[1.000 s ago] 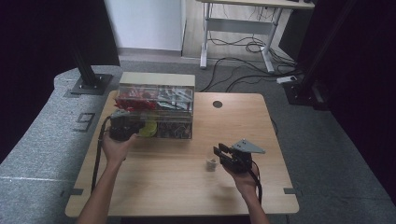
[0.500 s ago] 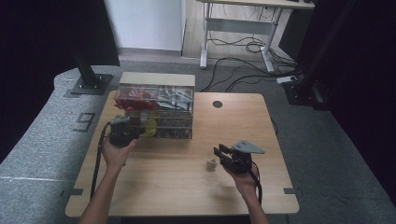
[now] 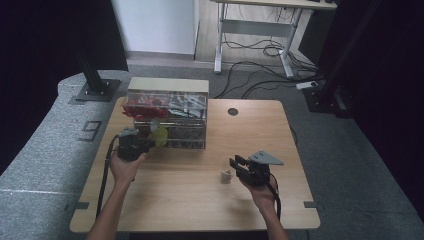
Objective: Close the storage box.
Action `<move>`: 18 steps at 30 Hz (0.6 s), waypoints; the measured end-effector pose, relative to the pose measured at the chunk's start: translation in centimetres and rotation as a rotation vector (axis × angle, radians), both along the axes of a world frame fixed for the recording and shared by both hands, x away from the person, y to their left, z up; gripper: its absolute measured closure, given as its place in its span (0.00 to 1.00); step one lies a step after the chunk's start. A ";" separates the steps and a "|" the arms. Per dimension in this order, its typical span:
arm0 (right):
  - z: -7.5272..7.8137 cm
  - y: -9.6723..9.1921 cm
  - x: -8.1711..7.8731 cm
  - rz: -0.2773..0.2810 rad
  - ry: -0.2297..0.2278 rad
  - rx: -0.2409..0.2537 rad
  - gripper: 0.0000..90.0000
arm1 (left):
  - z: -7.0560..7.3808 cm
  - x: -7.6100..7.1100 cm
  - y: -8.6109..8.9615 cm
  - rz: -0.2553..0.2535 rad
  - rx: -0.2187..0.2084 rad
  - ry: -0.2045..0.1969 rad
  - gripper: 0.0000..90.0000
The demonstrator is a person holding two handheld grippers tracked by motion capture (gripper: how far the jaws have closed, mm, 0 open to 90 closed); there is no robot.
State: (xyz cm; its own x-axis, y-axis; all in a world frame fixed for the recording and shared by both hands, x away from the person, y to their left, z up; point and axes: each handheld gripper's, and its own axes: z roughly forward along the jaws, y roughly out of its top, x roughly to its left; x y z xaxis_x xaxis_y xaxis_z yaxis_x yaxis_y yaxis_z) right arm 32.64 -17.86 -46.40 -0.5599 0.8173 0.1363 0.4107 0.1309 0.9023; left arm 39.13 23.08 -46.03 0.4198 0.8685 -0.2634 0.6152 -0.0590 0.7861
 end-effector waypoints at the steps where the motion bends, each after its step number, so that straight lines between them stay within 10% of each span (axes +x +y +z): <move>1: 0.0 0.0 0.0 0.000 0.001 0.000 0.77 | -0.1 0.0 0.0 -0.001 0.000 0.003 1.00; 18: -0.4 0.1 0.1 -0.003 0.012 -0.008 0.77 | -2.6 0.1 -0.1 -0.012 -0.004 0.059 1.00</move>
